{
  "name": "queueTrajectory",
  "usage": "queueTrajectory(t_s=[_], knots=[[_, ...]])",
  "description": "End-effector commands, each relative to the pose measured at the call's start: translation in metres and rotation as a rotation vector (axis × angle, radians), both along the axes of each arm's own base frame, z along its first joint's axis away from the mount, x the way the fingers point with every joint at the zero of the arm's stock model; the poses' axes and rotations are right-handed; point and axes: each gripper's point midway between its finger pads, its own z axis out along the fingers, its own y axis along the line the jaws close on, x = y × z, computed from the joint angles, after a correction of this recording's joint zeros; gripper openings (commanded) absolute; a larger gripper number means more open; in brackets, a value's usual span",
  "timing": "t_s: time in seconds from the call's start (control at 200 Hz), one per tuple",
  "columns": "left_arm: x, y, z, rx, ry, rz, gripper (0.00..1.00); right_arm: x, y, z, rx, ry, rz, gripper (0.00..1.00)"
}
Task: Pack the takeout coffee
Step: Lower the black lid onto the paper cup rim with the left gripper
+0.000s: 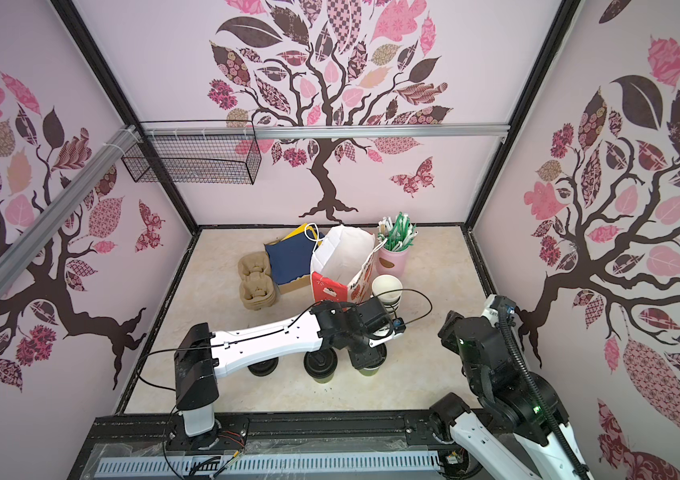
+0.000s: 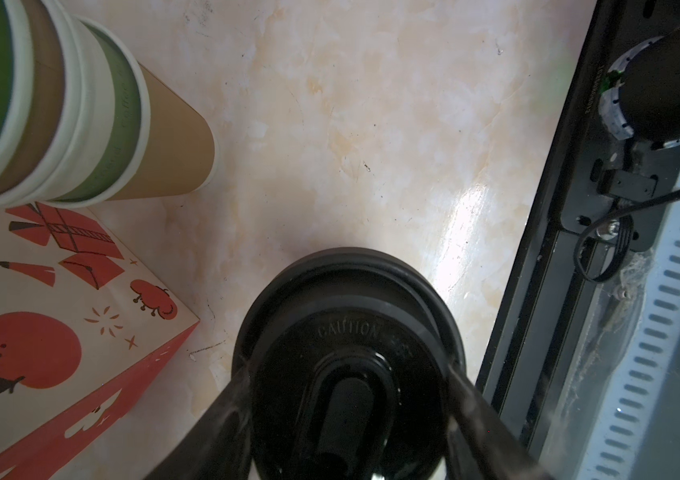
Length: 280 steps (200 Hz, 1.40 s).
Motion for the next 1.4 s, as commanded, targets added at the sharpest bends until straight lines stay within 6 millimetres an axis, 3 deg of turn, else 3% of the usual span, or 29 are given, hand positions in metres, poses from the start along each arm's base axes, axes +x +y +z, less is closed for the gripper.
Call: queueTrajectory(t_s=[0.0, 0.37, 1.01, 1.175, 1.395], knots=[[-0.004, 0.006, -0.018, 0.046, 0.030, -0.005, 0.61, 0.002, 0.001, 0.000, 0.002, 0.001, -0.003, 0.68], [-0.008, 0.004, -0.023, 0.032, 0.069, 0.007, 0.62, 0.001, 0.000, 0.000, 0.002, 0.004, -0.005, 0.68], [-0.014, 0.025, -0.057, 0.134, 0.102, 0.019, 0.59, -0.001, 0.002, -0.009, 0.017, 0.029, -0.002, 0.68], [-0.019, 0.026, -0.065, 0.138, 0.133, 0.021, 0.59, -0.002, 0.013, -0.030, 0.066, 0.100, 0.023, 0.68], [-0.022, 0.027, -0.069, 0.138, 0.154, 0.031, 0.58, -0.006, 0.057, -0.080, 0.209, 0.296, 0.159, 0.67]])
